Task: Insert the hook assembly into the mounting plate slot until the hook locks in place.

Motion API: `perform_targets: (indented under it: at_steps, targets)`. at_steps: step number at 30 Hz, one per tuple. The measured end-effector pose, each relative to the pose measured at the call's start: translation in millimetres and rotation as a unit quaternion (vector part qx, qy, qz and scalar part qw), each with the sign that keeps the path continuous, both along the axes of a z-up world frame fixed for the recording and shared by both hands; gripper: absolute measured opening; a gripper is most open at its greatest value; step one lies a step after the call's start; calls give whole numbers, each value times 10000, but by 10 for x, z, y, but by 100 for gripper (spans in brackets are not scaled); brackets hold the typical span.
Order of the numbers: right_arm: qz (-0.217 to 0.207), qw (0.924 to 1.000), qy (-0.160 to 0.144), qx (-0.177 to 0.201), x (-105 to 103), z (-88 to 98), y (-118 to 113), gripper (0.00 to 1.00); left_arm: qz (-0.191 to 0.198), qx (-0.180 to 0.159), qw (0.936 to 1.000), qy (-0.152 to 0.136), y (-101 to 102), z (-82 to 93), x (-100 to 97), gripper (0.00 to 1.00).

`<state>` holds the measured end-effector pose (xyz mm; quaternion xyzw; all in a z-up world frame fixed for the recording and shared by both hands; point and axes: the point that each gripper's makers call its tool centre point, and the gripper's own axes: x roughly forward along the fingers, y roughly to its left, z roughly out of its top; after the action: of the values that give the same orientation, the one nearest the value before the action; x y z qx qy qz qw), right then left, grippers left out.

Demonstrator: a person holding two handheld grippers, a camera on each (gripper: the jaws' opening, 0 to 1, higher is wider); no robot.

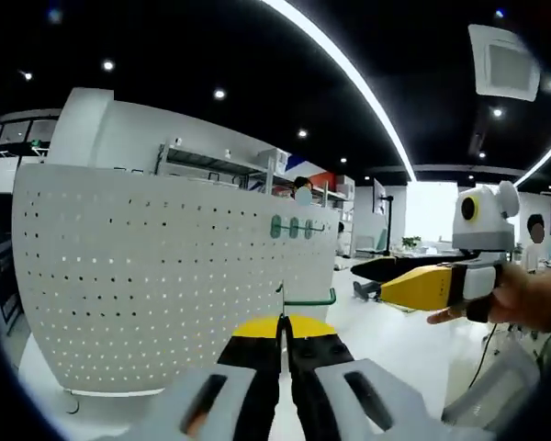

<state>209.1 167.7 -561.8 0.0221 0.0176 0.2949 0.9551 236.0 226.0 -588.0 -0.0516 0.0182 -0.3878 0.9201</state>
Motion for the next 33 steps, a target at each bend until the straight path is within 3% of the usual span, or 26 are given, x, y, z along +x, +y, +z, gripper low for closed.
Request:
perform_targets:
  at_steps: [14,33]
  targets:
    - [115,9987,109,482,31,148,64,41,-94,-301,9990,-313,-84,293,-119,2]
    - [306,9906,456,1256,19,226,139,15,-195,-290,9978,-563,-207,385,-235,2]
